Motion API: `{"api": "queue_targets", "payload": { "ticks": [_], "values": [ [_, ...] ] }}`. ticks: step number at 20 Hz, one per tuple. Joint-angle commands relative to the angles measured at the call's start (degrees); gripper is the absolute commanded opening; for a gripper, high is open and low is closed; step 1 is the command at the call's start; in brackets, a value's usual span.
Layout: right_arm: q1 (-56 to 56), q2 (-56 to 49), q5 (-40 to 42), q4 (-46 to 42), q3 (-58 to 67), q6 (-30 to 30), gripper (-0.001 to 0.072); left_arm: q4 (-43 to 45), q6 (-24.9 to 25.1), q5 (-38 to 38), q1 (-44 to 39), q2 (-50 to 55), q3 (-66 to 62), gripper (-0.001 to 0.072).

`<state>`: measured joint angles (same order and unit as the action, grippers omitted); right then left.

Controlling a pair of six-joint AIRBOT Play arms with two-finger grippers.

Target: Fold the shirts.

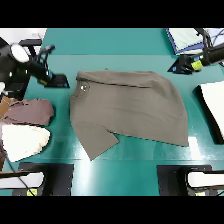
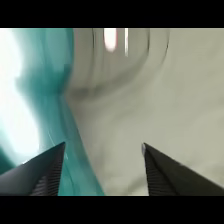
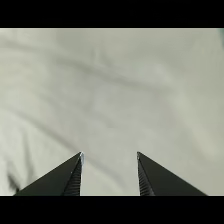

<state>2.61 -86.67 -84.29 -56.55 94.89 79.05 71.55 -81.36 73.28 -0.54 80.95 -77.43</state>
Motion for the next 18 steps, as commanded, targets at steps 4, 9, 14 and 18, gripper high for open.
{"api": "queue_targets", "payload": {
  "ticks": [4,9,14,18],
  "values": [
    [-0.5,18.5,5.9,1.6,-21.2,-1.1,0.0385,-1.3,-2.3,-6.7,0.6,-13.0,31.6,0.0571],
    [-0.5,24.4,9.0,1.6,-26.8,-0.3,0.0385,-14.0,1.6,-11.8,0.5,-13.3,37.5,0.057],
    [-0.5,26.3,9.2,1.6,-28.5,0.7,0.0385,-16.8,2.3,-14.2,0.5,-13.3,40.8,0.0499],
    [-0.9,26.3,6.4,-1.3,-28.6,1.0,0.0385,-18.4,4.2,-16.7,-0.6,-13.4,40.2,0.0026]
  ]
}}
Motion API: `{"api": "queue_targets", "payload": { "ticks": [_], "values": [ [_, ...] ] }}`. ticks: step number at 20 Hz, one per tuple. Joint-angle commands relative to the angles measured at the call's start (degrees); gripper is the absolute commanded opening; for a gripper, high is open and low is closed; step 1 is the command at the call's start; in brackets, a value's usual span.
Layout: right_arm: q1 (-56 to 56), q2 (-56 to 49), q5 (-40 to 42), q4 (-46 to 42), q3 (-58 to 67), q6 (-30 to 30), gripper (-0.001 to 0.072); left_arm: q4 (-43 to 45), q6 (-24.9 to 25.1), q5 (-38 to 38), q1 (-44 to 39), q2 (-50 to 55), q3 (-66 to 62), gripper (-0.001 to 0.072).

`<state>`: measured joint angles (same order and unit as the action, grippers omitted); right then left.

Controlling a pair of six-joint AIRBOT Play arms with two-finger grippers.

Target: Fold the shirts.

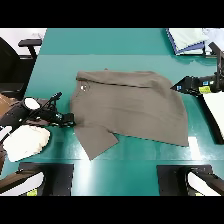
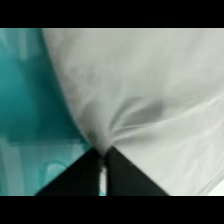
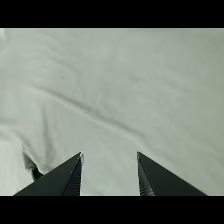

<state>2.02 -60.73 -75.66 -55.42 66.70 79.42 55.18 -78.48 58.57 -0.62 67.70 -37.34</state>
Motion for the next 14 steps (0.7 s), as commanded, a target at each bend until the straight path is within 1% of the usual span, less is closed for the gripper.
{"api": "queue_targets", "payload": {
  "ticks": [1,3,4,5,8,9,10,12,13,14],
  "values": [
    [-1.3,0.4,-5.7,-6.5,-0.7,1.9,0.0385,-2.0,1.4,-1.5,-0.5,-0.2,-0.9,0.0026],
    [-5.7,1.0,-11.5,-14.0,-4.5,3.2,0.0385,-1.1,1.6,-0.6,-0.5,-1.7,-2.5,0.0025],
    [-9.1,2.3,-12.6,-16.4,-8.1,3.2,0.0386,-1.1,1.6,-0.5,-0.5,-2.7,-3.2,0.0026],
    [-13.5,3.6,-12.9,-17.8,-12.3,3.2,0.0389,-1.0,1.8,-0.6,-0.5,-3.7,-3.9,0.0026],
    [-27.2,6.6,-12.6,-18.2,-24.9,3.0,0.0393,-1.2,2.1,-0.6,-0.5,-4.8,-5.7,0.0026],
    [-31.6,6.8,-12.1,-18.1,-28.9,2.3,0.0465,-1.4,2.0,-0.7,-0.5,-4.8,-5.7,0.0026],
    [-35.2,6.8,-11.1,-18.0,-32.3,1.8,0.0621,-1.4,2.0,-1.1,-0.5,-4.8,-5.7,0.0026],
    [-39.1,6.8,-7.6,-17.3,-37.1,1.5,0.0618,-1.4,2.0,-1.1,-0.5,-4.8,-5.7,0.0026],
    [-39.8,6.8,-5.8,-15.9,-38.9,0.4,0.0519,-1.4,2.0,-1.1,-0.5,-4.8,-5.7,0.0026],
    [-39.8,6.8,-4.6,-14.3,-40.1,-0.4,0.0463,-1.4,2.0,-1.1,-0.5,-4.8,-5.7,0.0026]
  ]
}}
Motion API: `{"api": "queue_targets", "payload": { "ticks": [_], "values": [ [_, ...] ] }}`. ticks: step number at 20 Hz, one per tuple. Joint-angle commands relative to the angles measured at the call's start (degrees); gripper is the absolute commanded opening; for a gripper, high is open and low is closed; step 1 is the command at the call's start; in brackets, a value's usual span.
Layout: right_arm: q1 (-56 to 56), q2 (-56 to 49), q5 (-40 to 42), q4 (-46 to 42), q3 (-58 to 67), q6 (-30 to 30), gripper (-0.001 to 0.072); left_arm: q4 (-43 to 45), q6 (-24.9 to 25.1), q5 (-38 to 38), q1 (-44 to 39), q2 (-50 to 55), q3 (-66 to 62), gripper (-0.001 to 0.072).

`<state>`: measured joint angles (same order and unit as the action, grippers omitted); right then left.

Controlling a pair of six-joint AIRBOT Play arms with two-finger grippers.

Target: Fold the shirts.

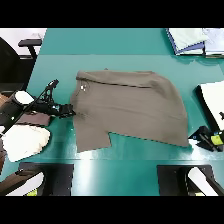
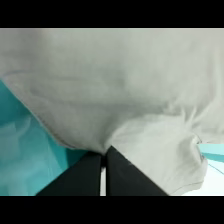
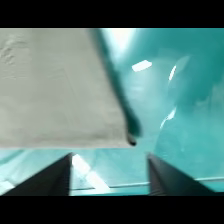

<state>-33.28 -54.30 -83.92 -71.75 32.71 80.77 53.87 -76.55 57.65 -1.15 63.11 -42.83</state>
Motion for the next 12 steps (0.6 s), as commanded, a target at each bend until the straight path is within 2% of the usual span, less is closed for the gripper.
{"api": "queue_targets", "payload": {
  "ticks": [1,6,10,11,12],
  "values": [
    [-4.0,0.3,5.1,3.4,-7.1,-1.8,0.0452,-0.2,0.1,-0.2,0.0,-0.2,-0.3,0.0026],
    [2.8,-4.9,8.2,8.9,-7.4,-1.8,0.044,-0.4,0.1,0.0,0.0,-0.2,-0.3,0.0026],
    [9.9,-6.6,8.9,9.1,-2.9,-1.8,0.0048,2.1,0.0,-0.6,0.0,-2.2,-0.8,0.0025],
    [11.5,-5.3,8.9,9.1,-1.3,-1.7,0.0018,3.6,-1.1,-0.3,0.0,-3.7,-1.8,0.0025],
    [13.2,-3.2,8.9,9.1,1.0,-1.7,0.0018,5.4,-2.3,0.5,0.0,-5.7,-3.3,0.0025]
  ]
}}
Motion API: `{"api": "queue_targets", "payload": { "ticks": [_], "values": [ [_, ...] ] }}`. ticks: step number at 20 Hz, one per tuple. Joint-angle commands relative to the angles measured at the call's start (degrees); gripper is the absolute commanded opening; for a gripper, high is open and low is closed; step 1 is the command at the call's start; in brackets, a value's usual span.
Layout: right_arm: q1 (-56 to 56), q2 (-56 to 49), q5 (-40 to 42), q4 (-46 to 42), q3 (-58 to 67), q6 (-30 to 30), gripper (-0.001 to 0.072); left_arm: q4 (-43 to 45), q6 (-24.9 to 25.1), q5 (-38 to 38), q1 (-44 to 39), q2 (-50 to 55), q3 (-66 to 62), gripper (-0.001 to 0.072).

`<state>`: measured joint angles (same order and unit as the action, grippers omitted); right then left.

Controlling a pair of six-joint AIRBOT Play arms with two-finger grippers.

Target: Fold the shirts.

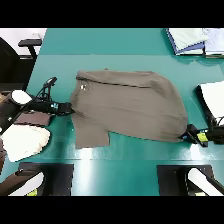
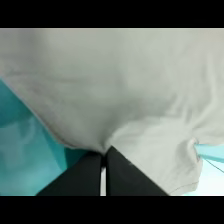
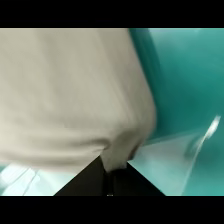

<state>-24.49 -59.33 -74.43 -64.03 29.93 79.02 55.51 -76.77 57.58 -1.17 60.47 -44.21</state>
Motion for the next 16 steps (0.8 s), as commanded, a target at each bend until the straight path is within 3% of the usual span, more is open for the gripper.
{"api": "queue_targets", "payload": {
  "ticks": [1,7,13,16],
  "values": [
    [5.9,4.1,-0.7,1.4,6.4,0.0,0.0018,5.9,-3.3,1.9,0.0,-5.5,-4.3,0.0025],
    [12.2,16.2,-0.6,1.5,36.2,1.7,0.0018,10.4,-5.6,9.2,0.0,-14.3,-35.0,0.0026],
    [12.5,18.9,-2.1,-0.5,73.4,3.5,0.0018,10.5,-9.7,7.0,0.0,-14.5,-71.2,0.0025],
    [12.5,15.8,-8.8,-4.3,88.1,5.0,0.0017,10.3,-12.5,3.8,0.0,-14.5,-81.7,0.0025]
  ]
}}
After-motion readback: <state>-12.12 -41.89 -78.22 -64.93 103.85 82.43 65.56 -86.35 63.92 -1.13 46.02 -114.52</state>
